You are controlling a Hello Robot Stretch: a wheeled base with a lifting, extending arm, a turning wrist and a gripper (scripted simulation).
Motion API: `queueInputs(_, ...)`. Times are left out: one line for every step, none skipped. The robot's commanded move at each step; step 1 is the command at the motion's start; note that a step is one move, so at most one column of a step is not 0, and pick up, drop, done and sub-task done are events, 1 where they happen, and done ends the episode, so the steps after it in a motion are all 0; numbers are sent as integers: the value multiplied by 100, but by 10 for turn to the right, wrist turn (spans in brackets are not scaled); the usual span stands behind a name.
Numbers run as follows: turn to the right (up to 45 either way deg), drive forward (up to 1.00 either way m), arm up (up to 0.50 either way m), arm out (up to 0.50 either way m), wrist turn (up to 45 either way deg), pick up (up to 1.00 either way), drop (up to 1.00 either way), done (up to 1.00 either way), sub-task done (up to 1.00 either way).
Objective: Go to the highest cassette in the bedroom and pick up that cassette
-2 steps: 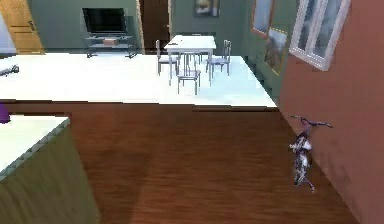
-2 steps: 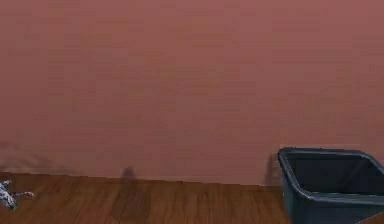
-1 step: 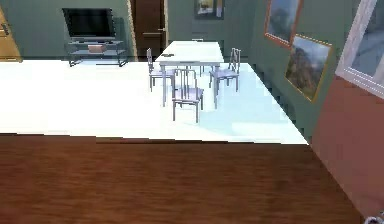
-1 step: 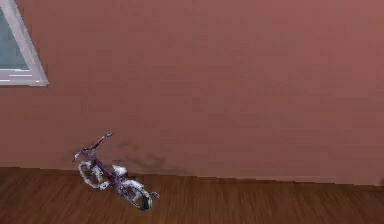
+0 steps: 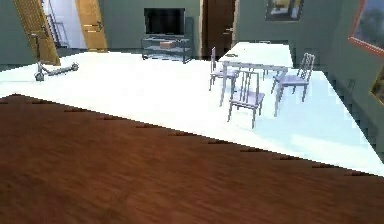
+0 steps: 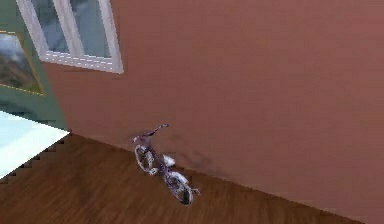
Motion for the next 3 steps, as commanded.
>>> queueInputs(0, 10, 0, 0, 0, 0, 0, 0, 0)
queueInputs(-210, 0, 0, 0, 0, 0, 0, 0, 0)
queueInputs(0, 50, 0, 0, 0, 0, 0, 0, 0)
